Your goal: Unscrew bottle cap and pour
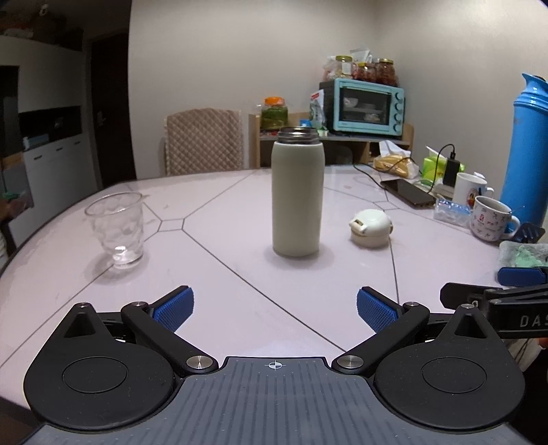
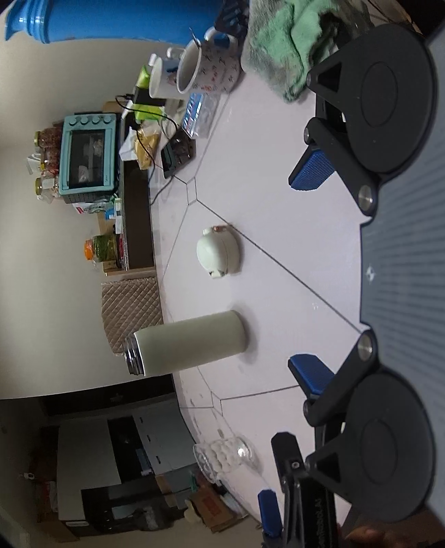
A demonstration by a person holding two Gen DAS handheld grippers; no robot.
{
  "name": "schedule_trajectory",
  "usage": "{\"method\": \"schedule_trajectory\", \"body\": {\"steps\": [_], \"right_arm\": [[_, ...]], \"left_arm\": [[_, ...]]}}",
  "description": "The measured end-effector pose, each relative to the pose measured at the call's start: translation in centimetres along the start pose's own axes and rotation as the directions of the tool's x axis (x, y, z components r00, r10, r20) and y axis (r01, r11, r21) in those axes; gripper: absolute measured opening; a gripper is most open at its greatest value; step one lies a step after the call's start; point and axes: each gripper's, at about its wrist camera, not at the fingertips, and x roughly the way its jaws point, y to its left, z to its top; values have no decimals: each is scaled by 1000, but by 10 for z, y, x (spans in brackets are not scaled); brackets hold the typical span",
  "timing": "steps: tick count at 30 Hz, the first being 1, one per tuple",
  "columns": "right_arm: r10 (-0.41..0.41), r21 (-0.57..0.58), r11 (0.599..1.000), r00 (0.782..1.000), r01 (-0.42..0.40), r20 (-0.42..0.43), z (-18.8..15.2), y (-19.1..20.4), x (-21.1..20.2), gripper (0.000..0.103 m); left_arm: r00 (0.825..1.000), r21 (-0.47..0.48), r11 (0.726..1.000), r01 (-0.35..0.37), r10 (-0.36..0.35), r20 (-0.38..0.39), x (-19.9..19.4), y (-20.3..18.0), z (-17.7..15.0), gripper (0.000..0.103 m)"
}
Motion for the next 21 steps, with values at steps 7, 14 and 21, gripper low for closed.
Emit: {"method": "schedule_trajectory", "body": {"steps": [7, 14, 21], "right_arm": [[-33, -47, 998, 998, 35, 47, 1, 6, -17, 103], [-49, -62, 997, 997, 53, 66, 7, 5, -25, 103], [-57, -78, 995, 996, 63, 71, 12, 5, -29, 103]], "left_arm": [[999, 13, 999, -30, 30, -13, -12, -8, 4, 103], [999, 2, 1000, -30, 30, -18, -20, -12, 7, 103], [1000, -8, 1000, -24, 24, -12, -24, -15, 9, 103]]}}
